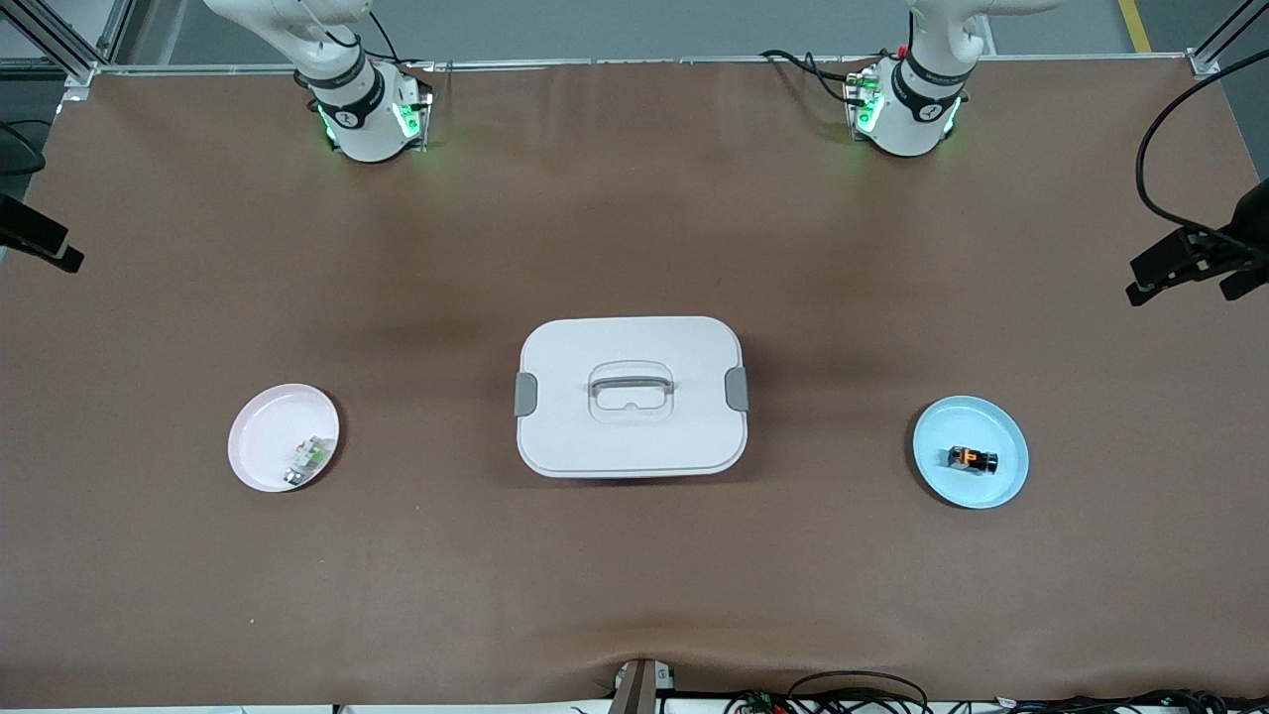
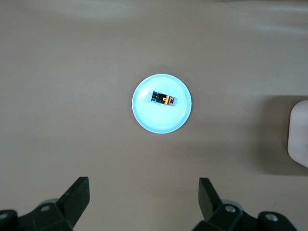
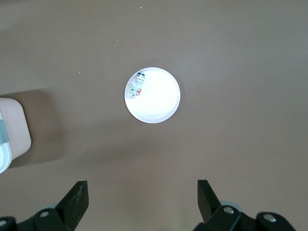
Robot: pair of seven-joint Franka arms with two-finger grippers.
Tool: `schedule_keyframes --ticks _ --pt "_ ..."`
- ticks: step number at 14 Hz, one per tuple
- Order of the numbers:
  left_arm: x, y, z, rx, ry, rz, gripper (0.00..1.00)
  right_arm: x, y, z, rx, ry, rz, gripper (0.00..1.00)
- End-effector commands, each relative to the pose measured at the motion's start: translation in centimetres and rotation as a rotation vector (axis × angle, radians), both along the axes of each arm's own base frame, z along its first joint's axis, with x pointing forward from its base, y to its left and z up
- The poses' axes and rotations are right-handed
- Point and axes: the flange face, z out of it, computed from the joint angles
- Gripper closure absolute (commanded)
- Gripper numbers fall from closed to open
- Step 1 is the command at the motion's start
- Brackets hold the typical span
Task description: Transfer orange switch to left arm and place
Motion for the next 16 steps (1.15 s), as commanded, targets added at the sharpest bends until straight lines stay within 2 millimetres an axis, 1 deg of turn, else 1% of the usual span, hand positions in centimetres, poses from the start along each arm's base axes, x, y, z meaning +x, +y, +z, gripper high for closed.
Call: schedule_keyframes --ticks 1,3,16 --pt "0.1 -0.4 0.34 -0.007 0.015 -0.013 0.0 -0.23 0.16 0.58 -0.016 0.0 0.012 0.0" --pt "0.17 -0.2 0.06 -0.013 0.023 -0.01 0.0 -0.23 0.18 0.58 -0.014 0.0 0.012 0.0" --pt "0.06 -0.22 0.03 -0.014 0.032 -0.021 0.0 -0.22 0.07 0.59 -0.016 -0.002 0.012 0.0"
